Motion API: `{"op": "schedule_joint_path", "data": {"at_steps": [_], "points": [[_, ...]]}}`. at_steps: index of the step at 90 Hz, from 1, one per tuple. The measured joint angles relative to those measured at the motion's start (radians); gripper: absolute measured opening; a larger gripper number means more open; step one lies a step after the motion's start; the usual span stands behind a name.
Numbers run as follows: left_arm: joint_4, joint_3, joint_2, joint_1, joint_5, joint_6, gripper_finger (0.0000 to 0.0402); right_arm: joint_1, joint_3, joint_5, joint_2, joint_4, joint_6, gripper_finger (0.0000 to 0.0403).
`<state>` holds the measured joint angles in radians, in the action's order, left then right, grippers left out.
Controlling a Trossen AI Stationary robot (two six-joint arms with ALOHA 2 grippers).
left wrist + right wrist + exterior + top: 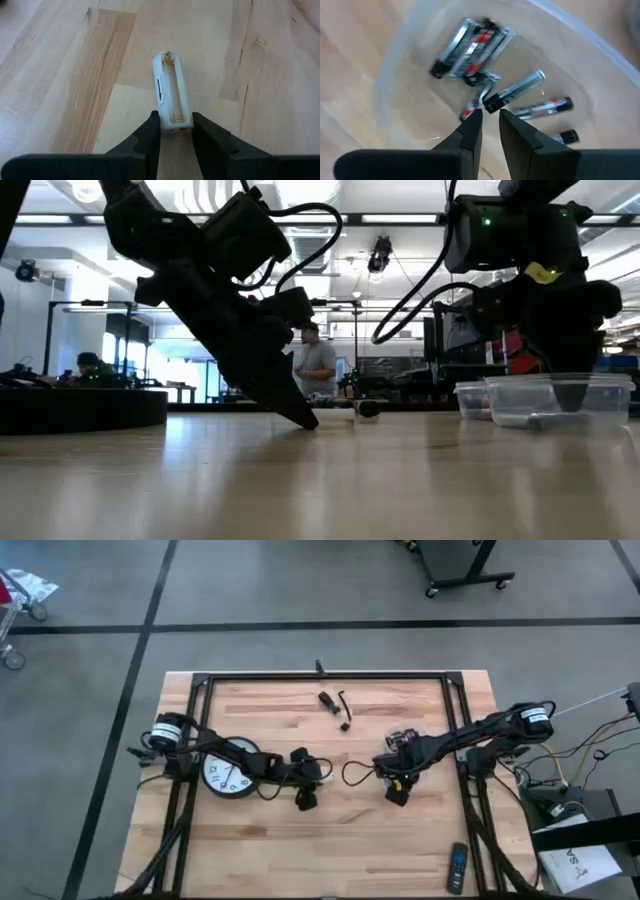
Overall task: Insert battery
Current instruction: Insert the silver battery into the white flashlight battery holder
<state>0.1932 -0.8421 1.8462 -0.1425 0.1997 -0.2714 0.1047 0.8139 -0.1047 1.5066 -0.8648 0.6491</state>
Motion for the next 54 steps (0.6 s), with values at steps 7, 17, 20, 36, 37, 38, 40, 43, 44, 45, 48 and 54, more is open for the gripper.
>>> {"op": "schedule_joint_path", "data": {"at_steps": [7,17,20,36,37,38,40,43,44,45,48,54], "points": [[0.0,0.0,0.0,0.0,0.0,0.0,0.0087,0.0,0.0,0.004,0.0,-0.043,0.019,0.0064],[0.0,0.0,0.0,0.0,0.0,0.0,0.0087,0.0,-0.001,0.041,0.0,-0.075,0.045,0.0089],[0.0,0.0,0.0,0.0,0.0,0.0,0.0087,0.0,-0.001,0.047,0.0,-0.071,0.053,0.0097],[0.001,0.0,0.0,0.0,0.0,0.0,0.0087,0.0,-0.001,0.045,0.0,0.004,0.166,0.013],[0.001,0.0,0.0,0.0,0.0,0.0,0.0087,0.0,-0.001,0.045,0.0,0.008,0.171,0.0131],[0.001,0.0,0.0,0.0,0.0,0.0,0.0087,0.0,-0.001,0.045,0.0,0.012,0.172,0.0132],[0.001,0.0,0.0,0.0,0.0,0.0,0.0087,0.0,-0.001,0.045,0.0,0.018,0.178,0.0134],[0.001,0.0,0.0,0.0,0.0,0.0,0.0087,0.0,-0.001,0.045,0.0,0.023,0.184,0.0136],[0.001,0.0,0.0,0.0,0.0,0.0,0.0087,0.0,-0.001,0.046,0.0,0.023,0.186,0.0136],[0.001,0.0,0.0,0.0,0.0,0.0,0.0087,0.0,-0.001,0.047,0.0,0.023,0.189,0.0136],[0.001,0.0,0.0,0.0,0.0,0.0,0.0087,0.0,-0.001,0.054,0.002,0.022,0.196,0.0136],[0.001,0.0,0.0,0.0,0.0,0.0,0.0087,-0.001,-0.001,0.073,0.013,0.023,0.215,0.0132]]}}
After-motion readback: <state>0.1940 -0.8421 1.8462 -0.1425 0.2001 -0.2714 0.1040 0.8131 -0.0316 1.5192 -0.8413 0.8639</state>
